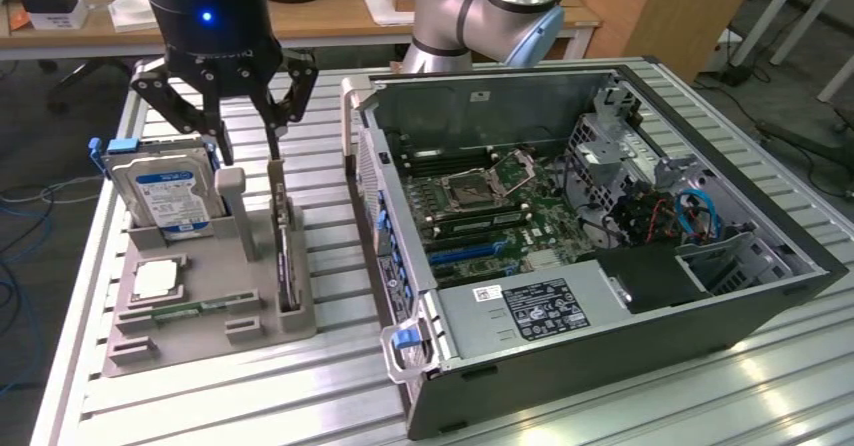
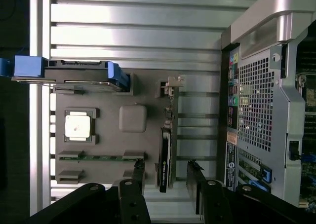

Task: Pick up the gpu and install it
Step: 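Pick up the gpu and move the gpu toward the slot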

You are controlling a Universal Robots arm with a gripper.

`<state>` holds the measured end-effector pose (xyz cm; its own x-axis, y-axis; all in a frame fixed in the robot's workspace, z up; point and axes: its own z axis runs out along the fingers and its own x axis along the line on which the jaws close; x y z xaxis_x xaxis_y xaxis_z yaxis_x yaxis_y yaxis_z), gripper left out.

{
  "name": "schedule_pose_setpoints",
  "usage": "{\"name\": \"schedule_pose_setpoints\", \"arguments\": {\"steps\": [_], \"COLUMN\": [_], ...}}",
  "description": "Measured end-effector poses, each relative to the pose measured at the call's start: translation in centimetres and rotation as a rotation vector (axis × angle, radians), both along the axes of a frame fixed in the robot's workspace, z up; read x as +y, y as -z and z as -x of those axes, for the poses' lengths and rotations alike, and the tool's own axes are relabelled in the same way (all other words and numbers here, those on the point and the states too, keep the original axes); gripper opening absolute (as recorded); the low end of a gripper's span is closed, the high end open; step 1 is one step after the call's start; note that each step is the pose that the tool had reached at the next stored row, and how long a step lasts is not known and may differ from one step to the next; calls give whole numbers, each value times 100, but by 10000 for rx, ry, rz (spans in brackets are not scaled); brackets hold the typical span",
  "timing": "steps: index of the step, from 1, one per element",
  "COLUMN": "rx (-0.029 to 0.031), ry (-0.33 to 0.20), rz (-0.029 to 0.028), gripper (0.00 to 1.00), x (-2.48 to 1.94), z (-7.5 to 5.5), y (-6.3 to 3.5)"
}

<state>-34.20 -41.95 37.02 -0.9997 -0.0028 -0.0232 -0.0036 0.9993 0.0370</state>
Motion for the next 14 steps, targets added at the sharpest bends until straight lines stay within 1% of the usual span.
{"name": "schedule_pose_setpoints", "arguments": {"steps": [14], "rx": [0], "ry": [0], "rz": [-1], "gripper": [47], "x": [0], "z": [0], "y": [30]}}
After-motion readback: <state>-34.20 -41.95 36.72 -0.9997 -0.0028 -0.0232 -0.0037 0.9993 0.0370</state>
